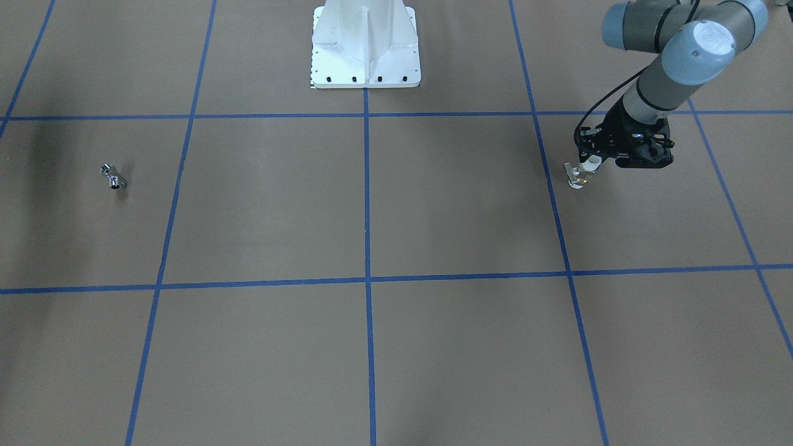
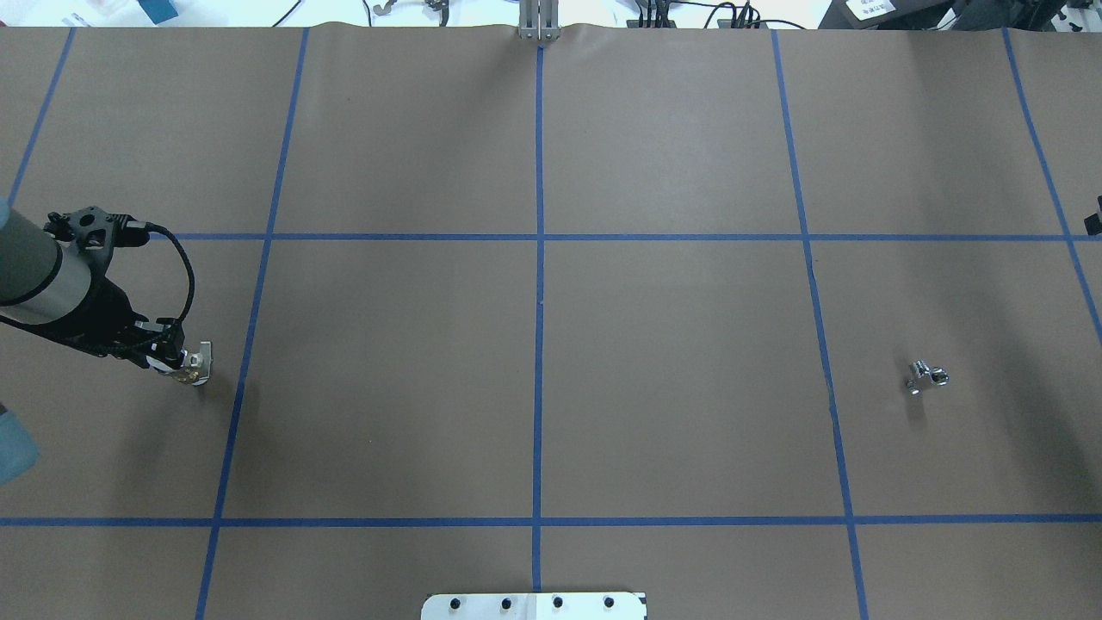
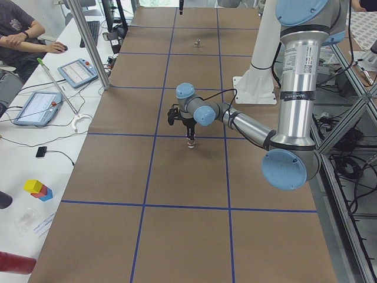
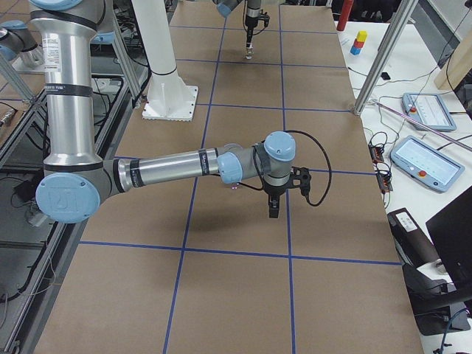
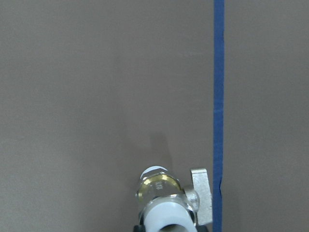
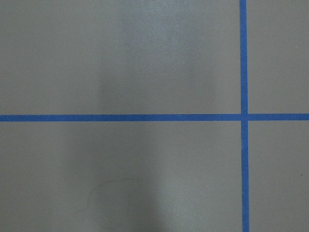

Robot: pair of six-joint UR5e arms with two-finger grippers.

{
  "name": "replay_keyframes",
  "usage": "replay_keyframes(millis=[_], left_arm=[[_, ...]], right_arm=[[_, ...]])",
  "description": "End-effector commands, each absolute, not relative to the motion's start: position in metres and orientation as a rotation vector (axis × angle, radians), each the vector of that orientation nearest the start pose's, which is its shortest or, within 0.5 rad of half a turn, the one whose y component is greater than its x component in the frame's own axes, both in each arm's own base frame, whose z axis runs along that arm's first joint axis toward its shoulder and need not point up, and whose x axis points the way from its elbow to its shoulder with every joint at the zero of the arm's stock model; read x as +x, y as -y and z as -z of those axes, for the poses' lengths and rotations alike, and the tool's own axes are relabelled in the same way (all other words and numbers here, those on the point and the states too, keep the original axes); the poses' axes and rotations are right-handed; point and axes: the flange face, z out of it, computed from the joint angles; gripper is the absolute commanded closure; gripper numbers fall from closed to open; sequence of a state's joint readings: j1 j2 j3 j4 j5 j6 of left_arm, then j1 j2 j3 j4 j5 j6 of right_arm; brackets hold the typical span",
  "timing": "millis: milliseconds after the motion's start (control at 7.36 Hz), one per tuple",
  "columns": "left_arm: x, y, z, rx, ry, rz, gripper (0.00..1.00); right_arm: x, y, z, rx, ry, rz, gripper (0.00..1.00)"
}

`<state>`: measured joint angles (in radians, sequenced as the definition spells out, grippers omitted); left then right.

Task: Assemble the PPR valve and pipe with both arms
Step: 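Close the left gripper on the valve's white pipe end, then carry the valve with the left gripper to the table center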

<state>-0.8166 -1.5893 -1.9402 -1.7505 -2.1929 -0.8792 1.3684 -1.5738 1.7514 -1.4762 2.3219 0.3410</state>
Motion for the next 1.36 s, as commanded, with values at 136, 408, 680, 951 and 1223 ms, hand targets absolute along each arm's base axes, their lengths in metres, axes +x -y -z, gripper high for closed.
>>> replay_keyframes(millis=[136, 408, 680, 951, 1223], left_arm=[[0.279, 0.418, -0.429, -0.048, -0.84, -0.034, 1.0], [0.296, 0.433, -0.374, -0.05, -0.915, 0.0, 1.0], [0.345, 0.469, -0.27, -0.088, -0.958, 0.081, 1.0], [0.408, 0.473, -0.194, -0.124, -0.959, 0.092, 1.0], [0.472, 0.505, -0.138, -0.093, -0.936, 0.101, 1.0]], right_arm=[[-0.037, 0.503, -0.561, 0.05, 0.789, -0.028, 0.0], [-0.037, 0.503, -0.561, 0.051, 0.787, -0.027, 0.0], [-0.037, 0.503, -0.563, 0.048, 0.787, -0.025, 0.0], [-0.04, 0.503, -0.563, 0.047, 0.787, -0.019, 0.0], [-0.042, 0.504, -0.561, 0.048, 0.788, -0.014, 0.0]])
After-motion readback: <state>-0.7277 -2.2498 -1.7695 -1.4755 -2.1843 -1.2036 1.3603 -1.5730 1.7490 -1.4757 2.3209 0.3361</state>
